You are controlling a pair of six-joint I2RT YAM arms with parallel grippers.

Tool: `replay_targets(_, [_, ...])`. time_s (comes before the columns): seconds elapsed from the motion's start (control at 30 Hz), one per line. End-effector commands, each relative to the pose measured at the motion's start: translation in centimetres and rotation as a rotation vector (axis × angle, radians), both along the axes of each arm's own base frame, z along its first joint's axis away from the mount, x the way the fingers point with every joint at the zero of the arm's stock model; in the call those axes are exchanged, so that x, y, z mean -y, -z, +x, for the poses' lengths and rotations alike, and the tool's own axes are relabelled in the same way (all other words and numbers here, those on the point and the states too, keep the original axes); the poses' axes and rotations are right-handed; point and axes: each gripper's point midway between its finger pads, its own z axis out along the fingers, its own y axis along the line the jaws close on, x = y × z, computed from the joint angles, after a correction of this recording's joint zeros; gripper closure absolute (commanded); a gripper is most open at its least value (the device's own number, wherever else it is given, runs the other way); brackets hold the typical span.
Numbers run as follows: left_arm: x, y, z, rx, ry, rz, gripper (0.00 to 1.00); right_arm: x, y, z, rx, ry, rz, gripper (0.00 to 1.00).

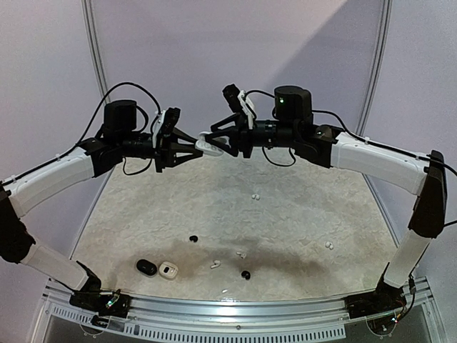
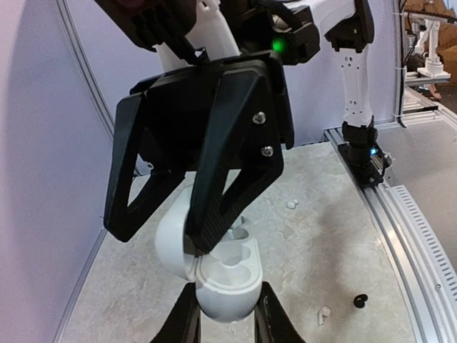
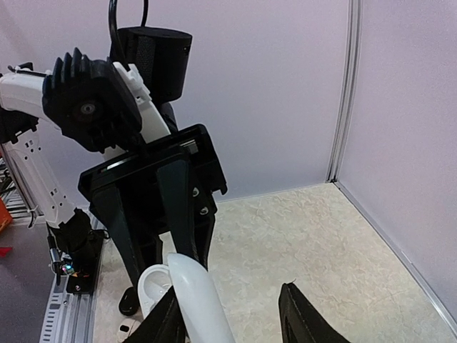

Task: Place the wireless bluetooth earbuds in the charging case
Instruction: Open the charging case, then pick up the right earbud from the center of the board.

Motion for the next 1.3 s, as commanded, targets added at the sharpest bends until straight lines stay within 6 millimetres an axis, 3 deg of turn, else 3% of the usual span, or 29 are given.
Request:
replay_targets(0.0, [0.4,-0.7,-2.1,-0.067,0.085,-0.049,1.00,-0.1,1.9,1.5,-0.051,0.058,-0.061,0.55])
replay_targets(0.23, [0.5,-0.4,-2.0,-0.174,0.080,-0.077,1.00,-0.2,2.0,1.7,-0.094,0.041,-0.064,0.52])
replay_targets(0.6, [0.7,0.7,-1.0,-0.343,0.037,-0.109,1.00,-0.9,1.3,-0.2,-0.174,-0.097,-0.024,0.40])
replay_targets(0.93, [0.6,1.2,-0.6,-0.371,0.013,-0.108,1.00,-1.2,1.0,-0.1,-0.190,-0.110,-0.019,0.33])
replay_targets(1.07, [0.5,1.3,-0.1,-0.383,-0.014,-0.111,1.00,-0.9,-0.1,0.4,-0.185,-0.098,0.003,0.26])
replay_targets(1.27, [0.3,1.6,0.5,-0.393,-0.050,-0.116,1.00,1.9,-4.5,2.3,-0.195,-0.005,0.106,0.22])
